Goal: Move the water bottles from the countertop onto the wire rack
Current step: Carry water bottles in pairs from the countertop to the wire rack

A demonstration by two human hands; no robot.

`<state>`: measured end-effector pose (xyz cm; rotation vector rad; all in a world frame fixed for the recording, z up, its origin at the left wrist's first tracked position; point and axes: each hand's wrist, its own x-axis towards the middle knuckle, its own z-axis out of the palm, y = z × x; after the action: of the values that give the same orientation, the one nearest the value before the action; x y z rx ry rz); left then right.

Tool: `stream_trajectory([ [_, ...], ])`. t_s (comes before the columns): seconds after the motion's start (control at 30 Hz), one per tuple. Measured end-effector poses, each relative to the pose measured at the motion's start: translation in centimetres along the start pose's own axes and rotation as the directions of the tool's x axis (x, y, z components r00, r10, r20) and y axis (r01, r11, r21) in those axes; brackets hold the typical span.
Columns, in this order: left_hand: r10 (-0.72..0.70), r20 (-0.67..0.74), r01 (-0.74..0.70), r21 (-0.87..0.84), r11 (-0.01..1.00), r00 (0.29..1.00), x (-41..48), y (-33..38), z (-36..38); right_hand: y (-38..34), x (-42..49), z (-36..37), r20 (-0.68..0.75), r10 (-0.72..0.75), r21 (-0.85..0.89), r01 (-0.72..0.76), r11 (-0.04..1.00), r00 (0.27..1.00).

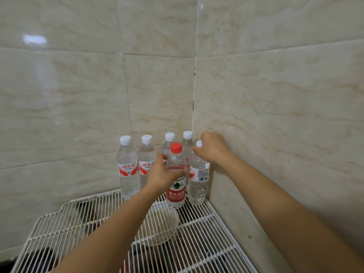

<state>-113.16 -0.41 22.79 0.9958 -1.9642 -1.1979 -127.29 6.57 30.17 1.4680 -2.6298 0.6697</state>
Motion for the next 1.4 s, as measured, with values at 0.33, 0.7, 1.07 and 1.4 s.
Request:
stream_trajectory([
  [0.33,0.026,-0.012,-0.027,-0.033,0.999,1.0,0.3,-0.6,-0.1,0.2,1.1,-0.9,0.216,-0.163,0.204,0.119,0.972,0.963],
  [0.7,0.047,-0.006,-0.048,-0.084,0.995,0.999,0.0,-0.9,-0.2,-0.5,0.7,0.1,0.137,-0.126,-0.013,0.129,0.992,0.982],
  [1.07,0.067,0.004,-0.066,-0.119,0.991,0.998,-0.7,-0.6,-0.6,0.3,0.7,0.0,0.182,-0.114,0.217,0.073,0.973,0.977],
  [1.4,0.037,0.018,-0.034,-0.124,0.992,0.999,-0.8,-0.6,-0.8,-0.1,1.0,-1.1,0.226,-0.141,0.107,0.12,0.987,0.964],
])
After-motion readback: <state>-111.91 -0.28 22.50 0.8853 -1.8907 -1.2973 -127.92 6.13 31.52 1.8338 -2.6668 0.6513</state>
